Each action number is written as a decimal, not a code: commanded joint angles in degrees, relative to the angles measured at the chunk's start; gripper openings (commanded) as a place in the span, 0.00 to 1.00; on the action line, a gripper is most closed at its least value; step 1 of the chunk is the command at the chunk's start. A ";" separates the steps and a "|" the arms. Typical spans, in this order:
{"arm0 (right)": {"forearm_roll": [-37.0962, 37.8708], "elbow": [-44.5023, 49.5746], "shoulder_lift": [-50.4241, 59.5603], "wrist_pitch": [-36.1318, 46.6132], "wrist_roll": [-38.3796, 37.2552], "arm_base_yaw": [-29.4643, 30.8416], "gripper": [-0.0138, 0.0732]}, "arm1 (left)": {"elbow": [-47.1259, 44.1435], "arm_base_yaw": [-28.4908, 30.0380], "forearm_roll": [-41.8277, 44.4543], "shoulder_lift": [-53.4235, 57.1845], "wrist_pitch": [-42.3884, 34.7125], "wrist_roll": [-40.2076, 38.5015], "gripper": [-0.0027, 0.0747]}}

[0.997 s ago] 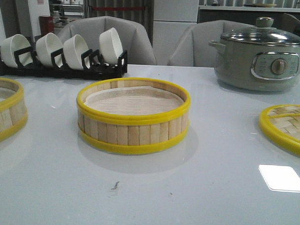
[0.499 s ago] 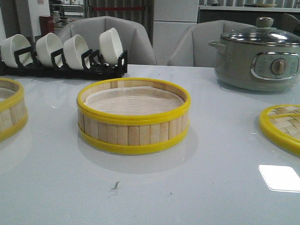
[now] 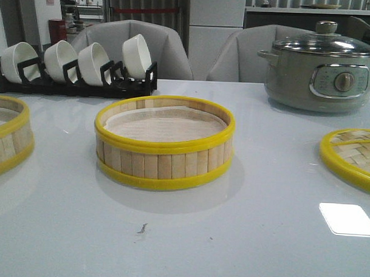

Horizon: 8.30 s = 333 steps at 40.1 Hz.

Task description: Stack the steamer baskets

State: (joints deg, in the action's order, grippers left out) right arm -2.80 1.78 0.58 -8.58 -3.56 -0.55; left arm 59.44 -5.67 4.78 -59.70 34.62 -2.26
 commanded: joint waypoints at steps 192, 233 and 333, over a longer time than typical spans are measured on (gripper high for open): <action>1.18 -38.68 -47.16 -13.72 -2.90 -0.02 0.68 | 1.66 -0.37 -8.34 -13.79 5.58 -0.07 0.57; 1.18 -38.68 -47.16 -14.19 -2.90 -0.02 0.68 | 16.00 -3.22 -7.84 -45.50 -0.35 1.35 0.57; 1.18 -38.61 -47.16 -11.36 -2.90 -0.02 0.68 | 47.67 -39.77 -10.61 -58.66 9.56 1.35 0.15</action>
State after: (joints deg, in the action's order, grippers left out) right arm -2.27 -34.74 -46.67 -24.42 -6.57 -0.55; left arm 105.20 -44.51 -4.07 -120.81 48.99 -1.20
